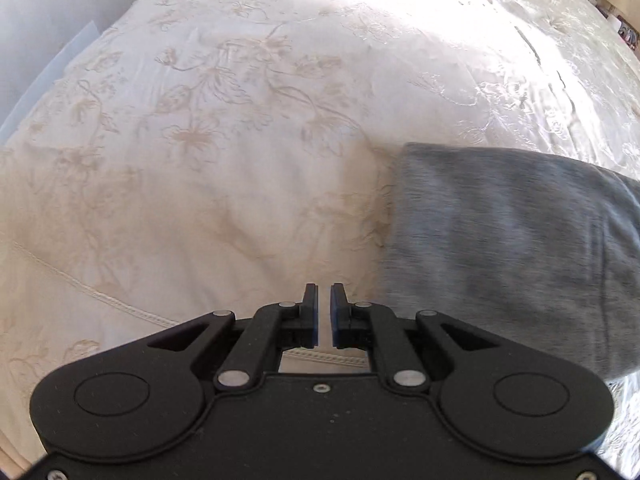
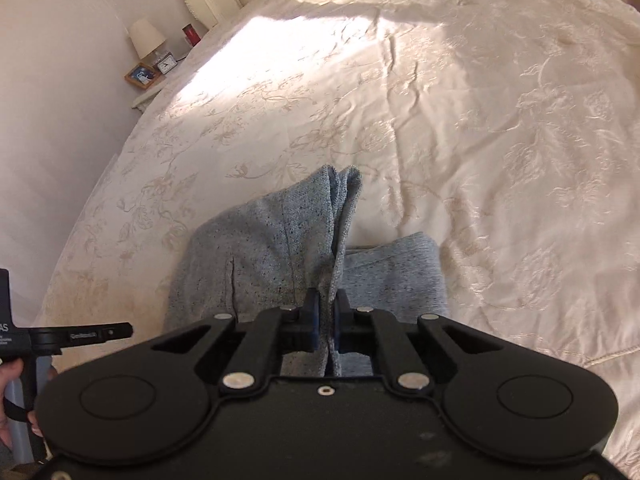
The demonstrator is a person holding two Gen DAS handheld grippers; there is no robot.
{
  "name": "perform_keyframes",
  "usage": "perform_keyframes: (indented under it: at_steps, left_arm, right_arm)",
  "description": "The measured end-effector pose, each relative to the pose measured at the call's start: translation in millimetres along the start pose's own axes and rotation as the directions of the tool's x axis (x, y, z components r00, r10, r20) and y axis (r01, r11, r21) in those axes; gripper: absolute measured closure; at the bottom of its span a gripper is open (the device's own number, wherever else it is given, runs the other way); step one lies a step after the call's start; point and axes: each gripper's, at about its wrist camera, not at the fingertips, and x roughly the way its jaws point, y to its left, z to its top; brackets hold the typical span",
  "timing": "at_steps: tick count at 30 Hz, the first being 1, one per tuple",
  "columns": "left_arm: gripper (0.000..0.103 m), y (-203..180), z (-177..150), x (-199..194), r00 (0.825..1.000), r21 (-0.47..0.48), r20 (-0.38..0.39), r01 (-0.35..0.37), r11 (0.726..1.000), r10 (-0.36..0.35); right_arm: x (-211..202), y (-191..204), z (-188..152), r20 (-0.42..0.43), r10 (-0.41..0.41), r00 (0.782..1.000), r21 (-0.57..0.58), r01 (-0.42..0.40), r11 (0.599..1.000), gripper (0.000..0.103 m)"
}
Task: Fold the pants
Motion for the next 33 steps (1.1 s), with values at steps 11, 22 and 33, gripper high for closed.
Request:
perform_keyframes:
  at_steps: [11,22,33]
  left_arm:
    - [0.089,-61,7,-1,0.998,0.184,0.023,0.050,0.982,-0.055]
    - [0.083,-120,28,59,1.000,0.321,0.013,0.003,0.947,-0.008]
    - [0.084,-92,35,91,0.999,0.260,-0.035,-0.029,0.965,0.040]
  right_arm:
    - [29,-46,-10,-0.058,-0.230,0.971,0.047,0.233,0.971,0.083]
    - [74,8,-1,-0.024,-0.162,0.987,-0.097,0.159,0.983,0.076]
    - [124,10,14,-0.086,-0.197,0.977,-0.108,0.188,0.976,0.069]
